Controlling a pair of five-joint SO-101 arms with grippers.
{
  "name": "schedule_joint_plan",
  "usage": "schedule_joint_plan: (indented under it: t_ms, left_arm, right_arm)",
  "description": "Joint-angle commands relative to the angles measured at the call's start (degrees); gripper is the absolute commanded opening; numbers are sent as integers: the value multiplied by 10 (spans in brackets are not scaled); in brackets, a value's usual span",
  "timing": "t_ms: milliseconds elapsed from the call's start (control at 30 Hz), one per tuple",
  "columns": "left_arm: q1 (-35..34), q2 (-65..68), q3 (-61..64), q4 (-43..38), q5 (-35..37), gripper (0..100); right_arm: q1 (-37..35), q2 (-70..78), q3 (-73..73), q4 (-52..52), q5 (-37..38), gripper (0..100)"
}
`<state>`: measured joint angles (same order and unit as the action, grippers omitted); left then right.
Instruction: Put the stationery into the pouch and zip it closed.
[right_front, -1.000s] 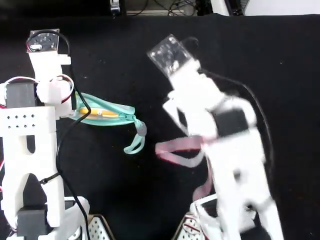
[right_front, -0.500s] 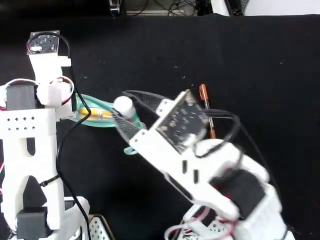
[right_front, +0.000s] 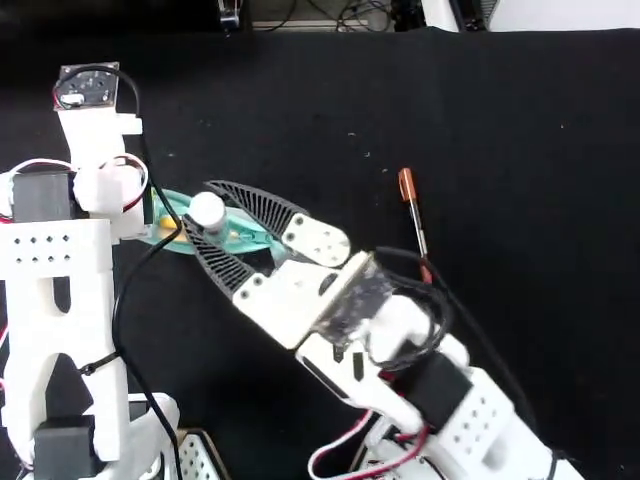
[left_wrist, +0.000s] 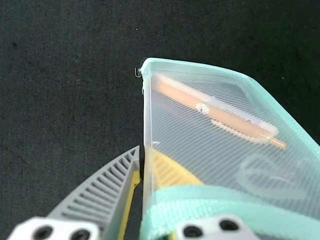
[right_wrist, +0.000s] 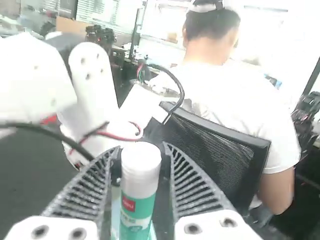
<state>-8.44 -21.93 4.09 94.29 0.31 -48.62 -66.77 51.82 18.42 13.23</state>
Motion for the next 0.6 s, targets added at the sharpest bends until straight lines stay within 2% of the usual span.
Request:
schedule_joint_plan:
  t_ms: [0, 167, 400, 467, 567]
  left_arm:
    - [1, 4, 3, 6, 1, 30]
    - [1, 4, 2, 4, 1, 30]
    - [1, 4, 0, 4, 1, 30]
    - [1, 4, 1, 4, 1, 30]
    - [1, 4, 2, 4, 1, 30]
  right_arm:
    - [-5, 3, 45, -71, 38, 12]
    - [-3, 16, 120, -113, 74, 12]
    - [-3, 14, 167, -96, 97, 15]
    - [-6, 14, 130, -33, 93, 59]
    - [-7, 17, 22, 136, 79, 194]
